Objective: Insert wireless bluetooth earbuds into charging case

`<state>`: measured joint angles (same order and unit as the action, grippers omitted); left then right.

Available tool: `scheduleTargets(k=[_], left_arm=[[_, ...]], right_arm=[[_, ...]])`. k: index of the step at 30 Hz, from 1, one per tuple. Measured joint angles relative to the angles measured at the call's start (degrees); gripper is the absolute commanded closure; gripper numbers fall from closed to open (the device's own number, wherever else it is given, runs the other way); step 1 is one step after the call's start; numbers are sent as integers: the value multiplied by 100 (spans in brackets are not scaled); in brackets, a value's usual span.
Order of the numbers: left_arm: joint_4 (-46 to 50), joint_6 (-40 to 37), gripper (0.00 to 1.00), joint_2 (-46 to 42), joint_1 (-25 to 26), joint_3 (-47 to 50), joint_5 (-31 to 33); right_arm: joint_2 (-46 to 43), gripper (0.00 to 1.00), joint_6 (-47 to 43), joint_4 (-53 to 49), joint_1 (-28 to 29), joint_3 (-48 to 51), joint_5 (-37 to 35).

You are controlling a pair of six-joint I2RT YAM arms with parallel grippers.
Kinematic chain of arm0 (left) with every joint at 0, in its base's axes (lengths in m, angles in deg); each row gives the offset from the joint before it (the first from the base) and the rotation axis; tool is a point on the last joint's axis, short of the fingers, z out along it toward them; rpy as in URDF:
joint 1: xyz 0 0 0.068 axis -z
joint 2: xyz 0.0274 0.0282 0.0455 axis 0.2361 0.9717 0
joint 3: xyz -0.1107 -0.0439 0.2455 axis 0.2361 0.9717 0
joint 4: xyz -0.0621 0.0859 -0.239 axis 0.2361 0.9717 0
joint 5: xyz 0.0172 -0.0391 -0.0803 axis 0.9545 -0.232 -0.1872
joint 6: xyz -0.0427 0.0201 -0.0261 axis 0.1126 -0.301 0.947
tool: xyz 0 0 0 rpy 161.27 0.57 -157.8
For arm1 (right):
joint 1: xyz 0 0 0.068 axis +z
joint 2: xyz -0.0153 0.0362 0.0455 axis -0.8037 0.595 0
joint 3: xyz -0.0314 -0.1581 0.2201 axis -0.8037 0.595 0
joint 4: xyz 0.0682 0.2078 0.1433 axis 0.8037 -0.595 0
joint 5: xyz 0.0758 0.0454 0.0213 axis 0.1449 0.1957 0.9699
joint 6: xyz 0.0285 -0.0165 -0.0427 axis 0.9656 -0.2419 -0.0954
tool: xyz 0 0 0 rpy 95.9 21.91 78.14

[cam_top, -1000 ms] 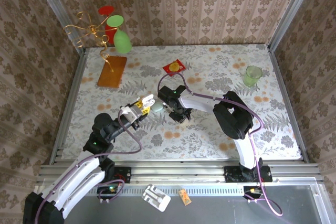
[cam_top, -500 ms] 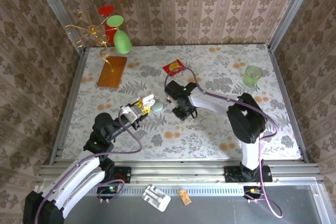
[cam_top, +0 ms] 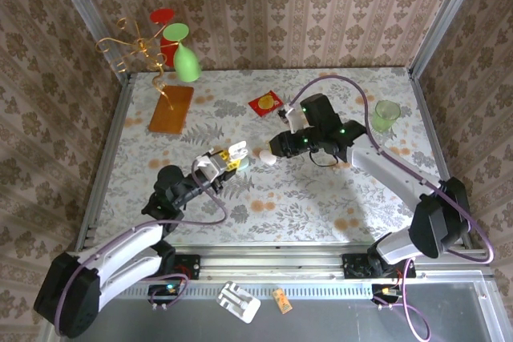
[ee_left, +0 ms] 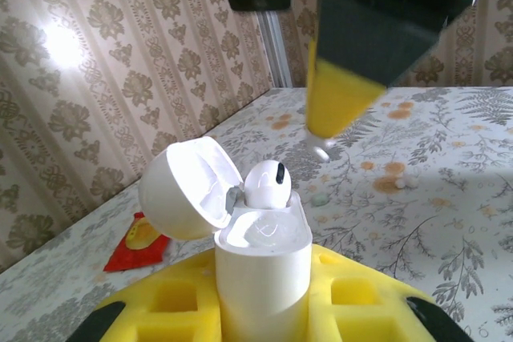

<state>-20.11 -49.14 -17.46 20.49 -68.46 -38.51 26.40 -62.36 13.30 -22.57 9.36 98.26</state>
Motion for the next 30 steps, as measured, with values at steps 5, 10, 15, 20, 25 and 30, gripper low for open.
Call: scheduleTargets(k=[5, 10, 15, 20, 25, 30], left_arm=[[-601, 85, 100, 568, 190, -57, 46], [-1071, 153, 100, 957, 232, -199, 66], [-1451, 275, 100, 1235, 293, -308, 70], [-1644, 321, 100, 1353, 308, -378, 114], [-1700, 341, 100, 1362, 339, -382, 133], [-1733, 365, 100, 1362, 339, -398, 136]], right_arm=[[-170, 77, 774, 1143, 42, 109, 822], [-173, 78, 1064, 1650, 262, 109, 1054], [-168, 78, 1123, 1727, 450, 107, 1075], [-122, 78, 1141, 1729, 557, 107, 1073], [-107, 79, 1165, 1875, 579, 107, 1064], [-105, 79, 1207, 2085, 579, 109, 938]])
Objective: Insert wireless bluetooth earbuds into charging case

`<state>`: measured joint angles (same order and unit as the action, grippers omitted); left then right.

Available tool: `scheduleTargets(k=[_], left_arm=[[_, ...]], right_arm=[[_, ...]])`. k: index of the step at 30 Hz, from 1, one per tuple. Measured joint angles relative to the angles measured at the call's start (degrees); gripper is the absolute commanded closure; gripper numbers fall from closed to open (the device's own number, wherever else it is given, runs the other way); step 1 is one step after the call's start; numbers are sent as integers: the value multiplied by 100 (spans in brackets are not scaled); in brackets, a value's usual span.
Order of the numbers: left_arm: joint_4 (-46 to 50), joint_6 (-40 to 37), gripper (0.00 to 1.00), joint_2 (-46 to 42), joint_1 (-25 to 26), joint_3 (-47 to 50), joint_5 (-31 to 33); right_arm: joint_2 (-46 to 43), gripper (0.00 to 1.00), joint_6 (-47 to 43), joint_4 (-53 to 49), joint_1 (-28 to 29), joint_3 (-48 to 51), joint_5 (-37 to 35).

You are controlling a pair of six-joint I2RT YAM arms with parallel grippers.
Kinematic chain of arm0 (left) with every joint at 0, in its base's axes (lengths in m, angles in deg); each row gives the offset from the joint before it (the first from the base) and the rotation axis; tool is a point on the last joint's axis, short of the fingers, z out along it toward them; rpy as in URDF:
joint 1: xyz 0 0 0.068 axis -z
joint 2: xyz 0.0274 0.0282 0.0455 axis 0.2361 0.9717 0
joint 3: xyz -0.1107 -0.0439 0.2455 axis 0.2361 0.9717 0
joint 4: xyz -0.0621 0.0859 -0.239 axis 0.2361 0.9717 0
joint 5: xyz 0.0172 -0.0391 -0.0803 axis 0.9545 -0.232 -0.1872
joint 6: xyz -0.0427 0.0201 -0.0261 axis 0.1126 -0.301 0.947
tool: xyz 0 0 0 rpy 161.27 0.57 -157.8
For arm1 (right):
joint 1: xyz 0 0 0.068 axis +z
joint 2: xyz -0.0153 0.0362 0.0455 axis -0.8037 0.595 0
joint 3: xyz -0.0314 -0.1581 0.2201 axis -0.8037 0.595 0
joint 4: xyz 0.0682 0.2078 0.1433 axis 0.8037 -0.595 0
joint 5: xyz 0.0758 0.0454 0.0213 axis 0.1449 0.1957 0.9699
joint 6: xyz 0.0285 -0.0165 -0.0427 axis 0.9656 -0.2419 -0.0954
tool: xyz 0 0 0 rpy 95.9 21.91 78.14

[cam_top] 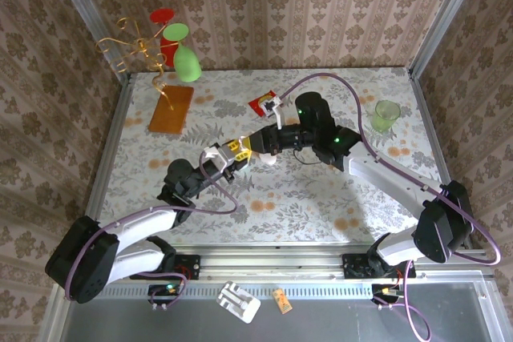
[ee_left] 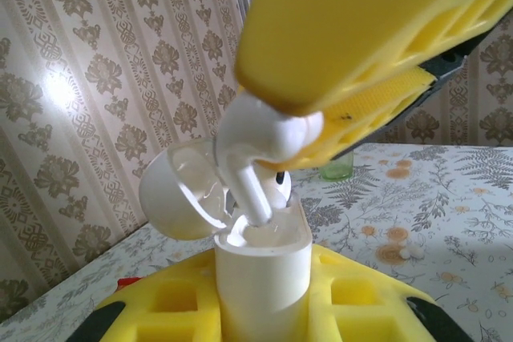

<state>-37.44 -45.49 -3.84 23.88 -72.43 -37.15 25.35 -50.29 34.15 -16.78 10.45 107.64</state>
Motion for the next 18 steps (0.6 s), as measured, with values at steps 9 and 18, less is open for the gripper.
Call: scheduleTargets(k=[9, 18], left_arm=[[-24, 81, 100, 0, 0, -26, 131], [37, 149, 100, 26, 2, -94, 367]], right_arm=[[76, 79, 131, 249, 22, 92, -83], [199, 79, 280, 579, 94, 142, -118]])
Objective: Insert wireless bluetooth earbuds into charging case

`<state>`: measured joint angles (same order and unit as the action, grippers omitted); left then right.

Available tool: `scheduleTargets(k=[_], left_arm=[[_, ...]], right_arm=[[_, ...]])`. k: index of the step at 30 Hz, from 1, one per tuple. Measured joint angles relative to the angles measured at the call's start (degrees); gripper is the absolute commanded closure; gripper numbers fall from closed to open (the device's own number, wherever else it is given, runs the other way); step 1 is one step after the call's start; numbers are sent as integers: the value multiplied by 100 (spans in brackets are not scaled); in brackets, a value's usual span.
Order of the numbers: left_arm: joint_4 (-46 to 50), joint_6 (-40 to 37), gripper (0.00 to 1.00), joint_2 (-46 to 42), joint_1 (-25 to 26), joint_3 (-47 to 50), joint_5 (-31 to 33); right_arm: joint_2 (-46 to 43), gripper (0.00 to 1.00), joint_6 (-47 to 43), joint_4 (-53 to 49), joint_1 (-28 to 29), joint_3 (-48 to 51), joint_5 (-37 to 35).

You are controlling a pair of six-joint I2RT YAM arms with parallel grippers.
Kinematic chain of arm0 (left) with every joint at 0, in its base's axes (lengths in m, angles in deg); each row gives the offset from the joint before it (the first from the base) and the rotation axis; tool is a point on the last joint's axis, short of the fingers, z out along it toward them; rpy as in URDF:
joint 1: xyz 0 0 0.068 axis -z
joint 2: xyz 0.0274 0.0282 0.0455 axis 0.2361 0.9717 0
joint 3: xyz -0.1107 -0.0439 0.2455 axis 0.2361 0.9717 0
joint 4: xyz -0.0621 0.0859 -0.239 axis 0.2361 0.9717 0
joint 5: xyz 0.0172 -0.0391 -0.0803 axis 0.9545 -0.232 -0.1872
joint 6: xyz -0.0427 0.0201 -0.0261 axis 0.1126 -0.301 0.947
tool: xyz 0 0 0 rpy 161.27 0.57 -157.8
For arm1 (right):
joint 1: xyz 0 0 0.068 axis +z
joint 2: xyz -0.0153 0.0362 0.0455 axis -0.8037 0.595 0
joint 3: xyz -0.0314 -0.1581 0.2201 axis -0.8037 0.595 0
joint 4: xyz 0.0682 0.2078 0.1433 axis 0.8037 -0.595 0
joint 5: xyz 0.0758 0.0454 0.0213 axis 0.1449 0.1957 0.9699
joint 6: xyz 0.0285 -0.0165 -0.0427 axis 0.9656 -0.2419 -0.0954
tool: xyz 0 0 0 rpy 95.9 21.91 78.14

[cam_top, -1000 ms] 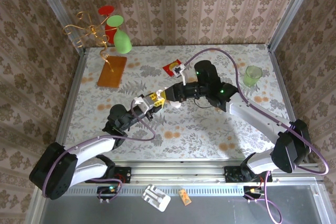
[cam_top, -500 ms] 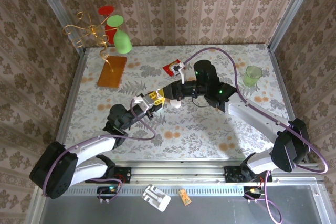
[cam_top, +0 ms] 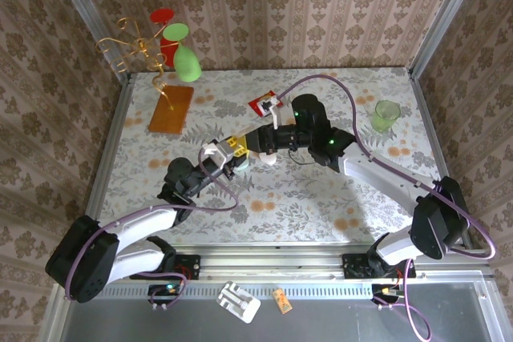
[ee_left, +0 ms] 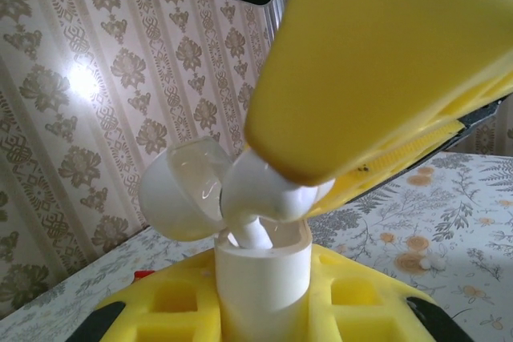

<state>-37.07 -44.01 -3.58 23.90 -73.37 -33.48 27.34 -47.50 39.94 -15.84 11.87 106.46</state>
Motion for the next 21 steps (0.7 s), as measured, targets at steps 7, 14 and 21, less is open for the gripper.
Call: scheduleTargets(k=[7, 14, 21], left_arm=[[2, 66, 100, 2, 2, 2, 164], [140, 109, 100, 0, 2, 2, 247], [299, 109, 100, -28, 20, -4, 264]], right_arm=[[68, 77, 282, 293, 2, 79, -39], [68, 77, 455, 236, 35, 105, -345], [68, 74, 732, 94, 37, 105, -656]])
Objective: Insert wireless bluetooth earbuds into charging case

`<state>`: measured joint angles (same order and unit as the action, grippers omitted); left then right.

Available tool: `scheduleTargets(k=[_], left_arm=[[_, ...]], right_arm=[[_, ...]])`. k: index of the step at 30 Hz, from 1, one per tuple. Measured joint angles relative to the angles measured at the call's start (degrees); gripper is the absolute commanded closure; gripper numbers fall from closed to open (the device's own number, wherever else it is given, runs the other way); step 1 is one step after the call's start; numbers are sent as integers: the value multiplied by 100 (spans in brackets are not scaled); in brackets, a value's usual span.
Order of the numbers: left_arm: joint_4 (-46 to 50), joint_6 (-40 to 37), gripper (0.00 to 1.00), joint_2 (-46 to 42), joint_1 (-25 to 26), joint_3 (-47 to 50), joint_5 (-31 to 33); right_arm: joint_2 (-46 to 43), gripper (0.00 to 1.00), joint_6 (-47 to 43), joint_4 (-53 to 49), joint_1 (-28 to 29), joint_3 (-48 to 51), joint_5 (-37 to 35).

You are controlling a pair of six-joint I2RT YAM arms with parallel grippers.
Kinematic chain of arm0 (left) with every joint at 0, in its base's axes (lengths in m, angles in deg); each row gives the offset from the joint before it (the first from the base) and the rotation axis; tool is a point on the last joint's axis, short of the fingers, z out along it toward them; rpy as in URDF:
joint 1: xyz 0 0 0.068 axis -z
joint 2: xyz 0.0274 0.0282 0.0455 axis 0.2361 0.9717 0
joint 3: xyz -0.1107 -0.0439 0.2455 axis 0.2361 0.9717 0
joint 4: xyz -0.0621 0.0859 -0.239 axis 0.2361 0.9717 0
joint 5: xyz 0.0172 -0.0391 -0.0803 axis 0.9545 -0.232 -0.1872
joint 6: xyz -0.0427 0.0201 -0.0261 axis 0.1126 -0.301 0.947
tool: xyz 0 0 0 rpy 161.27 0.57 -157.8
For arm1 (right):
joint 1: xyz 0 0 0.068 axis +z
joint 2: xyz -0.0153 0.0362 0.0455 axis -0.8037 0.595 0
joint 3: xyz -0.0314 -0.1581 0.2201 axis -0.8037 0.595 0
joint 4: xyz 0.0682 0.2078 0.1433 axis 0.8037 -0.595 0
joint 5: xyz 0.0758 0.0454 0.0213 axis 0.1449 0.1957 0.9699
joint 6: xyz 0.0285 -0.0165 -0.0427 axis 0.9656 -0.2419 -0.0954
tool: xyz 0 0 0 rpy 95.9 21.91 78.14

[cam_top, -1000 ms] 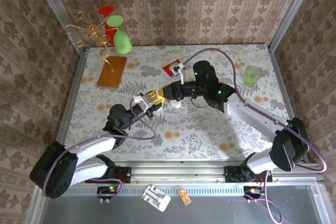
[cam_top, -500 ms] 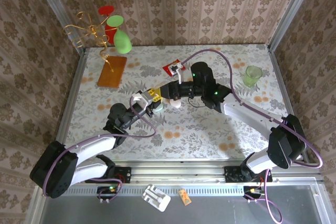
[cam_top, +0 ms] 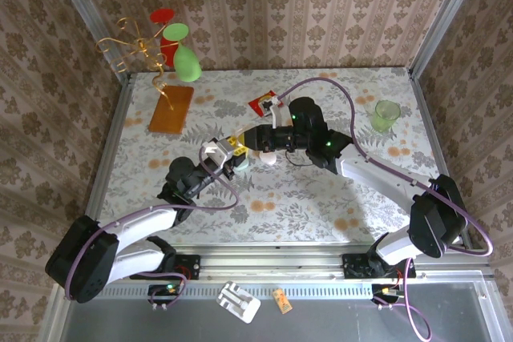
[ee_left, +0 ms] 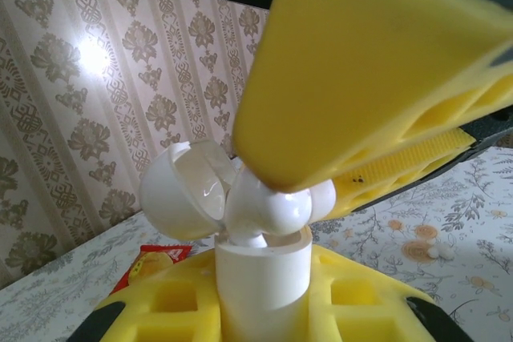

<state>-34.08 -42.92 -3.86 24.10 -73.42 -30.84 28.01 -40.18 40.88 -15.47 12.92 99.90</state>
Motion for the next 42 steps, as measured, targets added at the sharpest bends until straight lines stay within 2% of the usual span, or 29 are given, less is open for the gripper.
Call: scheduleTargets(k=[5, 9, 18, 29, 35, 42], left_arm=[[46, 0, 100, -20, 9, 0, 28], [118, 0, 100, -20, 9, 0, 26], [168, 0, 100, -20, 11, -22, 26], [-50, 61, 100, -92, 15, -55, 9], [-50, 114, 100, -96, 15, -55, -85], [-59, 295, 100, -96, 15, -101, -433]], right_arm=[[0, 74, 37, -70, 0, 0, -98], [-2, 68, 35, -146, 0, -2, -149], [-170, 45, -74, -339, 0, -7, -177], [-1010, 29, -658, -669, -26, 28, -286], [-1331, 10, -960, -754, -72, 157, -647], [-1069, 10, -1322, -1064, -92, 160, -885]])
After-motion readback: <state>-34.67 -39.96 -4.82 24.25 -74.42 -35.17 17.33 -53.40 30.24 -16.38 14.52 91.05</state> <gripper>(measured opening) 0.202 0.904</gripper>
